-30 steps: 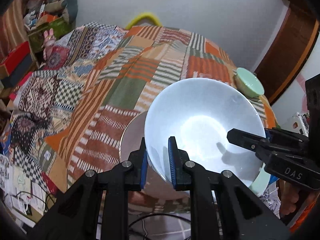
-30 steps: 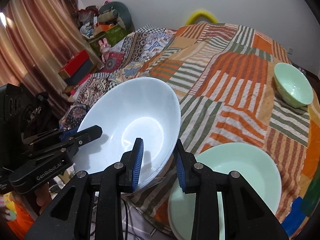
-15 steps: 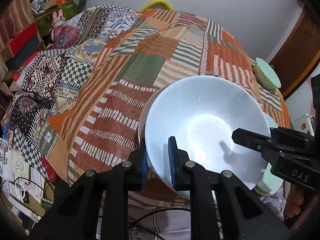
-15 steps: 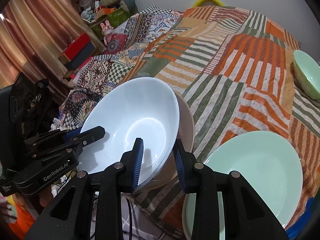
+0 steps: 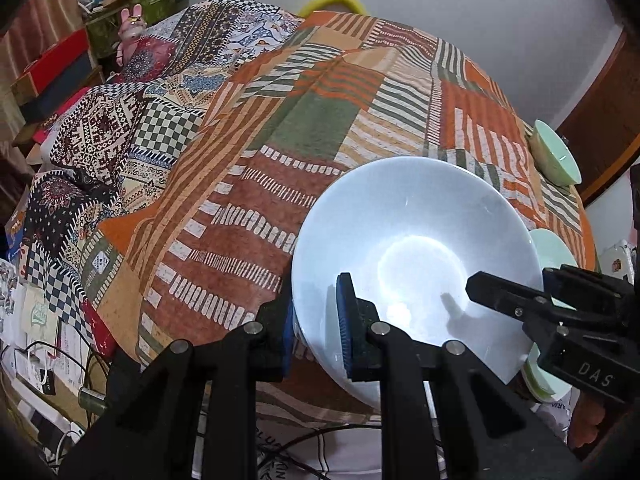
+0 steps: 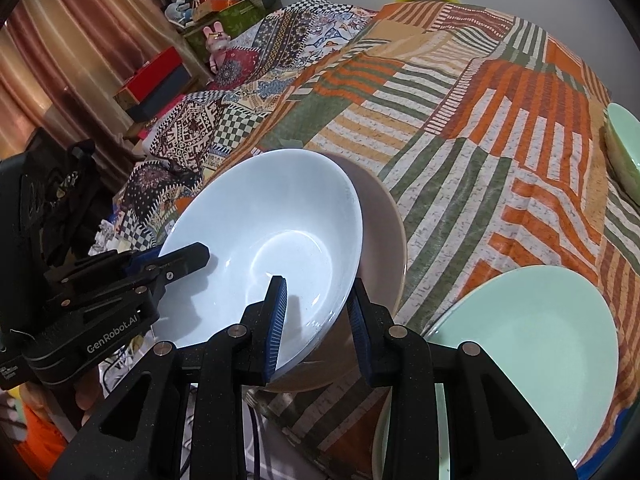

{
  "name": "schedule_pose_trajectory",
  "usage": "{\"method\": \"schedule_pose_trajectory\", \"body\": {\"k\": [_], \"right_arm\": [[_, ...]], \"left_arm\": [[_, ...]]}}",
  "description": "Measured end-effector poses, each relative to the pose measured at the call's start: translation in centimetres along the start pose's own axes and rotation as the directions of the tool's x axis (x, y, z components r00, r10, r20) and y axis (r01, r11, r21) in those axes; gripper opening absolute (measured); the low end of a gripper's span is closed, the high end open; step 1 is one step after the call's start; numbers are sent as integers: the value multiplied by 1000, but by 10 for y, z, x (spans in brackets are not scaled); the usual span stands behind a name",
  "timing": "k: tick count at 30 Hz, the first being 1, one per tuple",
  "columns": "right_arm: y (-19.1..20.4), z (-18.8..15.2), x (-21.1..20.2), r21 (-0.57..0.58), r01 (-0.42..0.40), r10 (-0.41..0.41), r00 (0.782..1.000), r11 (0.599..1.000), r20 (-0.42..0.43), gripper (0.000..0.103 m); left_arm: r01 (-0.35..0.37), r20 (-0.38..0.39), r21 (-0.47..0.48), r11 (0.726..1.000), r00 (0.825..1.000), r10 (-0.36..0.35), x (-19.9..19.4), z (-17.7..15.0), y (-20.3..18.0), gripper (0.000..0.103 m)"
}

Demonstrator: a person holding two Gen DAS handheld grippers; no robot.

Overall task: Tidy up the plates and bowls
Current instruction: 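Lower the white bowl onto the pink bowl and open both grippers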

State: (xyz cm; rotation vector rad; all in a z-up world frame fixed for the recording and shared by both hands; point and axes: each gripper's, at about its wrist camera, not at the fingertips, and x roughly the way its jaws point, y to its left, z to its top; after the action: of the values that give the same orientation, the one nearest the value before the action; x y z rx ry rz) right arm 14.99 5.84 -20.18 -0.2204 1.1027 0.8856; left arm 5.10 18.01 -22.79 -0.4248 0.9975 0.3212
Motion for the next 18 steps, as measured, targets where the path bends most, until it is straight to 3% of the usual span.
{"method": "schedule_pose_trajectory", "body": {"k": [4, 15, 18], "right_arm": [[-2, 0, 4, -2, 16, -16, 1000, 1000, -1, 29], [-1, 3, -2, -56, 79, -77, 997, 995, 26, 30], [-10, 4, -4, -30, 38, -37, 999, 999, 10, 31]], "left_arm": [[38, -44, -36, 999, 998, -39, 14, -2, 4, 17], [12, -47, -20, 1000, 999, -13, 18, -2, -1, 17], [-3, -47, -2, 1000, 999, 3, 18, -1, -4, 17]]}}
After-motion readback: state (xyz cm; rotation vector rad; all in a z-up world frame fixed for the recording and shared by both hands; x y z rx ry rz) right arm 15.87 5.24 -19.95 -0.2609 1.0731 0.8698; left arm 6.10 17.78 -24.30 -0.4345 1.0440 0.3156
